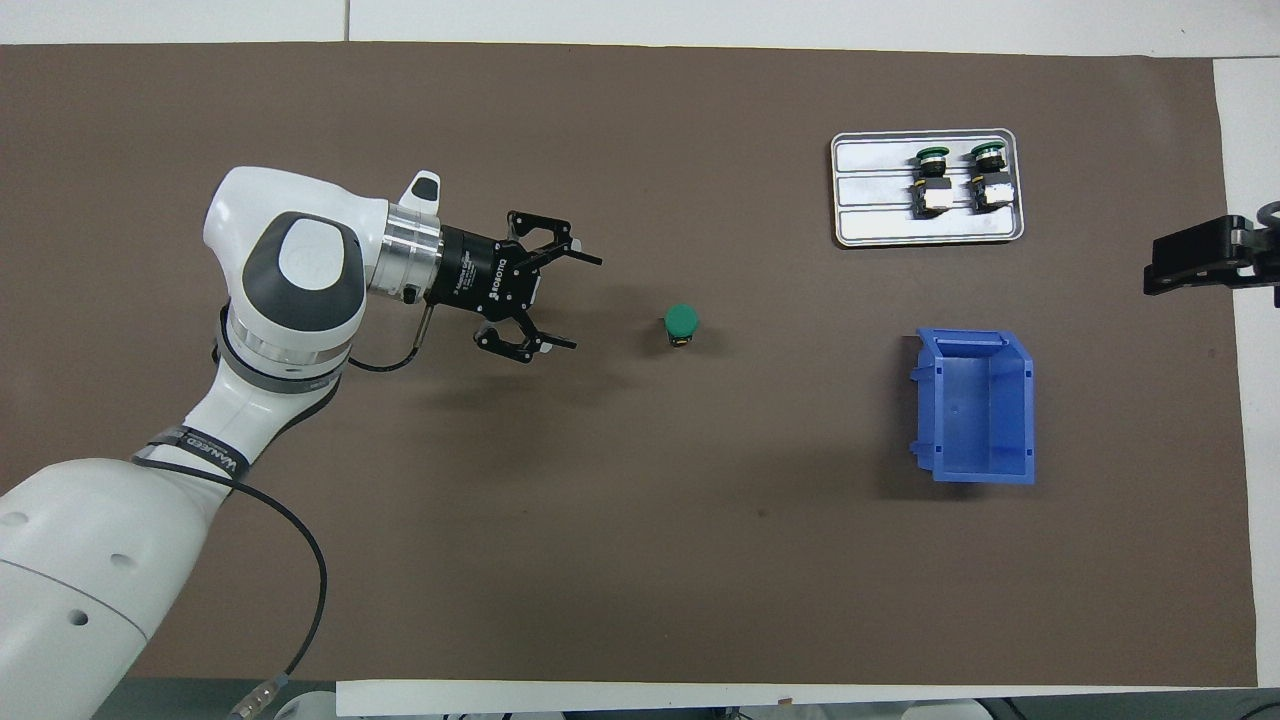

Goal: Place and press button with both arms

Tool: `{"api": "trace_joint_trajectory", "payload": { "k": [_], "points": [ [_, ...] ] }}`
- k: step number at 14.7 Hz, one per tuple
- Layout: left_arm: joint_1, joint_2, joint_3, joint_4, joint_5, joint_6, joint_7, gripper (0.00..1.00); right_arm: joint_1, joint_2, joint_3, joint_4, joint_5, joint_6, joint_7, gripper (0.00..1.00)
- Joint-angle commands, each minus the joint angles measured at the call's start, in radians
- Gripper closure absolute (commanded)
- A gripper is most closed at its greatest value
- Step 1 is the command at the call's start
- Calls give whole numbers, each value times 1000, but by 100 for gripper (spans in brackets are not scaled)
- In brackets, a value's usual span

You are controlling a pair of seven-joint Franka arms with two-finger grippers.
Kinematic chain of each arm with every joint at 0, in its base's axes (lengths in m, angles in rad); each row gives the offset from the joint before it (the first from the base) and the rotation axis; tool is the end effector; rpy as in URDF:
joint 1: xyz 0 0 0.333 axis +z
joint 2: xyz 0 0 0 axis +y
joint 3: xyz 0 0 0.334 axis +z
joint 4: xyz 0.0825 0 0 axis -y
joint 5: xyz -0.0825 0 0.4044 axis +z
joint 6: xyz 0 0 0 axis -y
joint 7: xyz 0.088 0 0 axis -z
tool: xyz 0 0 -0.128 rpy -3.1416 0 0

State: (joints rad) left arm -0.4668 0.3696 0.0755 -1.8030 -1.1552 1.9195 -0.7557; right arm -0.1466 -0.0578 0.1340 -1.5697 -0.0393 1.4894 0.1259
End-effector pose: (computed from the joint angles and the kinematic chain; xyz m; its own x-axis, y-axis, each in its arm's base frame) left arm 0.5779 -0.3319 0.3505 0.4489 0.3830 -0.8074 0.8536 -0.4511 0.2606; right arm 0.5471 -0.0099 0.6473 0.9898 -0.1415 -0.0169 -0.1405 -0.9888 0.0494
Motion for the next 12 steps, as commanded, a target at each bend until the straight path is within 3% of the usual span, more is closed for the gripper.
{"api": "trace_joint_trajectory", "payload": {
  "k": [1, 5, 10, 12],
  "points": [
    [-16, -6, 0, 106, 191, -25, -94, 0, -8, -24, 6, -26, -5, 0, -28, 1],
    [-68, -15, 1, 134, 293, -25, -143, 0, -8, -24, 6, -26, -5, 0, -28, 1],
    [-200, 26, -3, 322, 661, -77, -166, 0, -8, -24, 4, -26, -5, 0, -28, 1],
    [-236, 40, 0, 369, 733, -88, -214, 11, -8, -24, 4, -26, -5, 0, -28, 1]
  ]
}}
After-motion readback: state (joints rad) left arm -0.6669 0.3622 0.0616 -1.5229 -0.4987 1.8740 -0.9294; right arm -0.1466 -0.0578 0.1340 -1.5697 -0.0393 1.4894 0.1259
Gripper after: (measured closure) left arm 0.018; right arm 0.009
